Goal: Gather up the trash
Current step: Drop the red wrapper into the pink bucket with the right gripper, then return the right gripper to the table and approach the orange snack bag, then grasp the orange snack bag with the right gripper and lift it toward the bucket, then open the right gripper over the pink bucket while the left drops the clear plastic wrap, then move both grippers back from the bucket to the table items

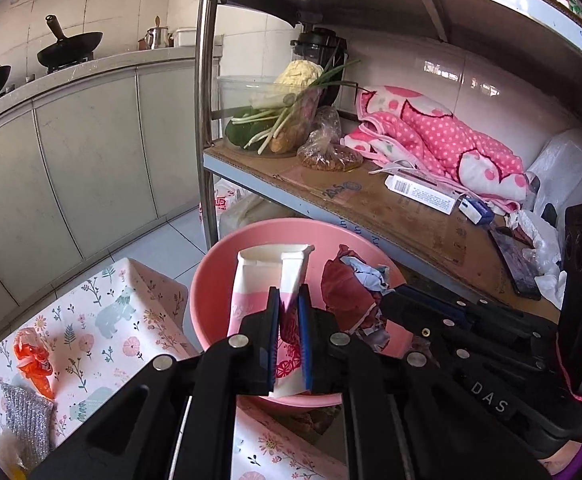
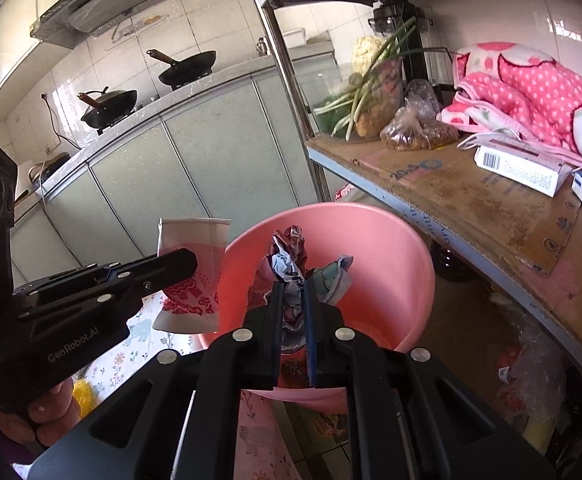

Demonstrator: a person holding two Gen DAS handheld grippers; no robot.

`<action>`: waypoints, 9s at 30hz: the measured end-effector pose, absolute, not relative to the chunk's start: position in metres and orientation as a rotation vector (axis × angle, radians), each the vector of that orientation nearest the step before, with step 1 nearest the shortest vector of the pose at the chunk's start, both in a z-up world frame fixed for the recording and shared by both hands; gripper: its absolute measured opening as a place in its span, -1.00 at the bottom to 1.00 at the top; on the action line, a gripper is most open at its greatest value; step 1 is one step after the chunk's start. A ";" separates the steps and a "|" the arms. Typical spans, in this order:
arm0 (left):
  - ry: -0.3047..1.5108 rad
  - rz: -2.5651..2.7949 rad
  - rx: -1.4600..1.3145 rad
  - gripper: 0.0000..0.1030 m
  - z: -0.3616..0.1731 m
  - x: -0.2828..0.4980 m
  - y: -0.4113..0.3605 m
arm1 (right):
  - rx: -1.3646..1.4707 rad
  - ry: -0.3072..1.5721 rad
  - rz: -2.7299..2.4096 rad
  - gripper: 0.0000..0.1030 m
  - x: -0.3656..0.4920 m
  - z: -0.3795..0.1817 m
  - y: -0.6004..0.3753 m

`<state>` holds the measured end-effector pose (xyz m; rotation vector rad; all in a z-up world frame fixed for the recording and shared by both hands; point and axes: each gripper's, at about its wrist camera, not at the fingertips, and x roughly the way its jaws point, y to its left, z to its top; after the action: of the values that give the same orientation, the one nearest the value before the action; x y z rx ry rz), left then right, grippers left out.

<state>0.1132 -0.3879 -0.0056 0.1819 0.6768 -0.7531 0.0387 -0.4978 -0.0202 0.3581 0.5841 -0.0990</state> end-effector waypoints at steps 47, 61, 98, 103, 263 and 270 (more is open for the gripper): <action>0.667 -0.765 0.121 -0.57 0.028 0.100 -0.362 | 0.394 0.586 -0.085 -0.12 0.026 -0.005 -0.486; 0.649 -0.709 0.083 -0.52 0.059 0.067 -0.284 | 0.322 0.555 0.027 -0.11 0.012 0.020 -0.435; 0.717 -0.212 -0.048 -0.52 -0.008 0.046 -0.027 | 0.214 0.703 0.236 -0.11 0.057 -0.003 -0.320; 0.750 -0.230 -0.032 -0.52 -0.022 0.057 -0.038 | 0.206 0.724 0.241 -0.11 0.063 -0.008 -0.316; 0.609 -0.621 0.044 -0.57 0.062 0.101 -0.304 | 0.317 0.637 -0.129 -0.03 0.047 -0.005 -0.486; 0.557 -0.563 0.035 -0.57 0.086 0.076 -0.254 | 0.290 0.601 -0.080 -0.03 0.031 0.013 -0.465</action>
<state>0.0760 -0.2545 0.0857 0.0355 0.5575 -0.5628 0.0315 -0.4651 0.0129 0.2896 0.6013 -0.0802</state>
